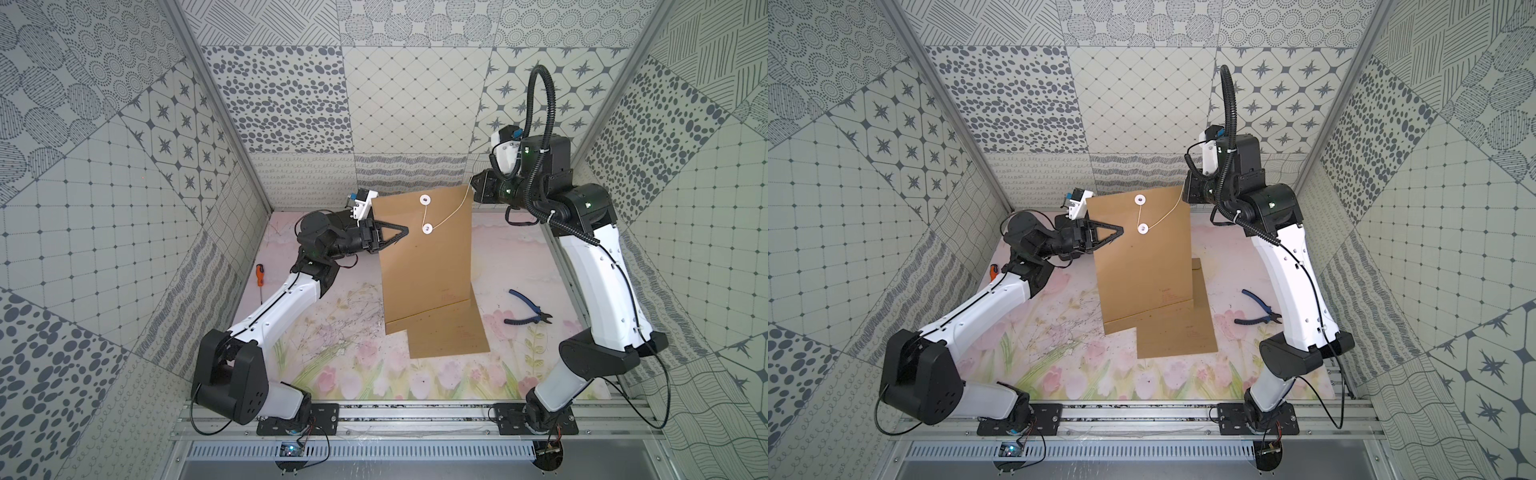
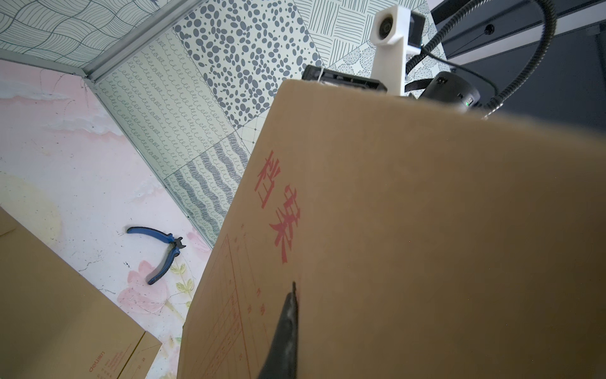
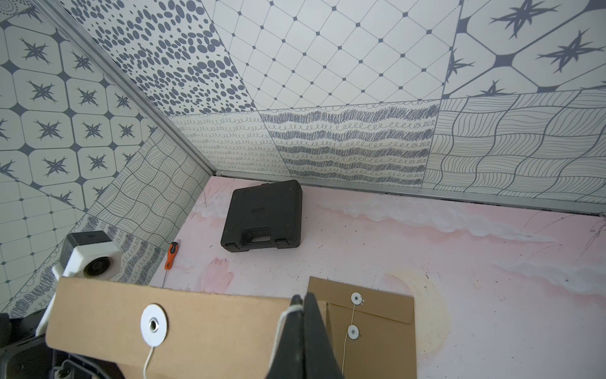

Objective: Close the mouth of the file bag
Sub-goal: Close the file bag.

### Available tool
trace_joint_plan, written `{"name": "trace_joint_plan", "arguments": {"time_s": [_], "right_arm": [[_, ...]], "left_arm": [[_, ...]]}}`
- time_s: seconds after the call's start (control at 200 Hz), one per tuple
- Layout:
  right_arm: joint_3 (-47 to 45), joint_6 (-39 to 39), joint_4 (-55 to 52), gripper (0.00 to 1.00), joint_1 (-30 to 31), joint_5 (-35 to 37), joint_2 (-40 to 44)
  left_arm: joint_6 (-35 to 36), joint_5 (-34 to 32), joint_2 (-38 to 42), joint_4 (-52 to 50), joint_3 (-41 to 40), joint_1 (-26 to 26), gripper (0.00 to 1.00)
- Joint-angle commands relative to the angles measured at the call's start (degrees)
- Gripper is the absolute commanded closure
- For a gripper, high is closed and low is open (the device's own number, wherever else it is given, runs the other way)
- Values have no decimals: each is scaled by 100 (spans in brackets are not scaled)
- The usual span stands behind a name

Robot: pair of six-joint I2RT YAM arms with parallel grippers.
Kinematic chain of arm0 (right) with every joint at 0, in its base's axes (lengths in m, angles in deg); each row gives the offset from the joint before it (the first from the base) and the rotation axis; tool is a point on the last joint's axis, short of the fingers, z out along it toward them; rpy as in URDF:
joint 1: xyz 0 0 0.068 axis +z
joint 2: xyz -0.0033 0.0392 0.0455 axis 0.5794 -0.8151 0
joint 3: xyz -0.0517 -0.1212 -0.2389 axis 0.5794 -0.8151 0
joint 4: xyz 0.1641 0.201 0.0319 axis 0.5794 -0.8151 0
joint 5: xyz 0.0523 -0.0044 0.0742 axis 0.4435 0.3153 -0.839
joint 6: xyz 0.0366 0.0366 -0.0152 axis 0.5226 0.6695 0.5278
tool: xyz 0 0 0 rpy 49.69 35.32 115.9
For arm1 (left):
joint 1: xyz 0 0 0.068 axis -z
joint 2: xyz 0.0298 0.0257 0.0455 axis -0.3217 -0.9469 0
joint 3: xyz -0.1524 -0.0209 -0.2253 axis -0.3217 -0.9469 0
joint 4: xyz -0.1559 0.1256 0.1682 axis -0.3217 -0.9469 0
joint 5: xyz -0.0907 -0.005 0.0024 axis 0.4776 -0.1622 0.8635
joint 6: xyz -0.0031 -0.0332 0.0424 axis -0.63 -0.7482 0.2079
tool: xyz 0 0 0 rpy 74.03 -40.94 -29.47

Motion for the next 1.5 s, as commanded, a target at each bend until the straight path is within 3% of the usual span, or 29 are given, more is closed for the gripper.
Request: {"name": "trace_joint_plan", "arguments": {"time_s": [0.0,0.495,0.926,1.496], "right_arm": [[393,-124,-122,100,118,-4,-237],[1501,-72,-309,100,767,-155,-1214],[2127,-20,-336,100,1226,-275,-1798],[1913,41,-267,100,2142,-597,-1709]], "left_arm": [[442,71,135,-185,-37,49,100],[969,-4,152,-951,-168,136,100],[857,-156,22,-728,-393,445,100],[641,-352,-339,-505,-192,393,100]]}}
